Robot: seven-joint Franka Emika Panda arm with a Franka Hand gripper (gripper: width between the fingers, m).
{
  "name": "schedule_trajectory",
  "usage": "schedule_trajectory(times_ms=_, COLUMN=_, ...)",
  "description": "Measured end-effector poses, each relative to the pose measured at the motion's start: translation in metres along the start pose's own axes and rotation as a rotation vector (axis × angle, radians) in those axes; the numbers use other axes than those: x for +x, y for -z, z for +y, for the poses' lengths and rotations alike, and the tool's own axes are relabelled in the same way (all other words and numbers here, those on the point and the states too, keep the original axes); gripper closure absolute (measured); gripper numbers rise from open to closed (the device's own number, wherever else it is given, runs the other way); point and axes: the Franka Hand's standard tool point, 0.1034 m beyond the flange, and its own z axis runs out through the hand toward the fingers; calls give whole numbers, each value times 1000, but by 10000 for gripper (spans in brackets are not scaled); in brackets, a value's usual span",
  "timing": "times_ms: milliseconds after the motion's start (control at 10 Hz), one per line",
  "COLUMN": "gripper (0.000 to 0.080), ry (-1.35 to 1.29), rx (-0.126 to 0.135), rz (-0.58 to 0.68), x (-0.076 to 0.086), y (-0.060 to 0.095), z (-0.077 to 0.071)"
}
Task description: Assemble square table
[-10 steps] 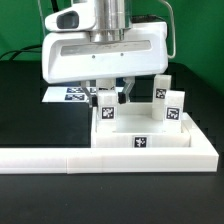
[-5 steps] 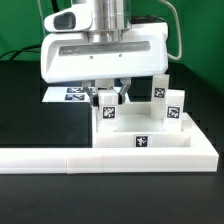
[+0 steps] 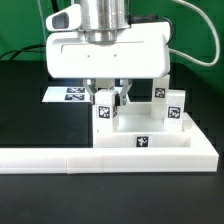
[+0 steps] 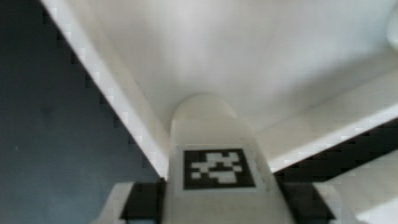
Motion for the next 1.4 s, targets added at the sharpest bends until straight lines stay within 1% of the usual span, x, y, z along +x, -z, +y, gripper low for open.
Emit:
schedule_trajectory(times_ms=300, gripper=508, ry=-317, rx=-8, rz=2, x=-1, y=0, z=-2)
schedule_trajectory(times_ms=500, gripper=508, ry=-447, rx=3, rz=-3, x=0, y=0, z=-2)
schedule_trajectory(times_ms=600, gripper=508, ry=-459, rx=5, rz=-2, x=1, y=0, z=-1)
schedule_trajectory(times_ms=700, gripper=508, ry=-517, rx=14, rz=5, x=1, y=0, z=-1)
schedule_trajectory(times_ms=800, gripper=508, ry=-580, rx=16, rz=3, x=1, y=1, z=-1)
schedule_trajectory(times_ms=900, gripper=507, ry=-575, rx=17, rz=3, x=1, y=1, z=-1)
schedule_trajectory(times_ms=1000, gripper=405, ry=-527, rx=16, rz=3, x=1, y=1, z=-1)
schedule_trajectory(times_ms=1100, gripper=270, ry=-479, rx=10, rz=-7, x=-1, y=0, z=-2)
schedule_trajectory(times_ms=1200, gripper=270, ry=-424, rx=10, rz=-7, x=0, y=0, z=-1)
schedule_trajectory(times_ms=1300, gripper=169, ry=-278, rx=8, rz=-9, x=1, y=0, z=1)
schedule_trajectory(times_ms=1400, gripper=155, ry=-75, rx=-3, rz=-27, x=-1, y=0, z=0)
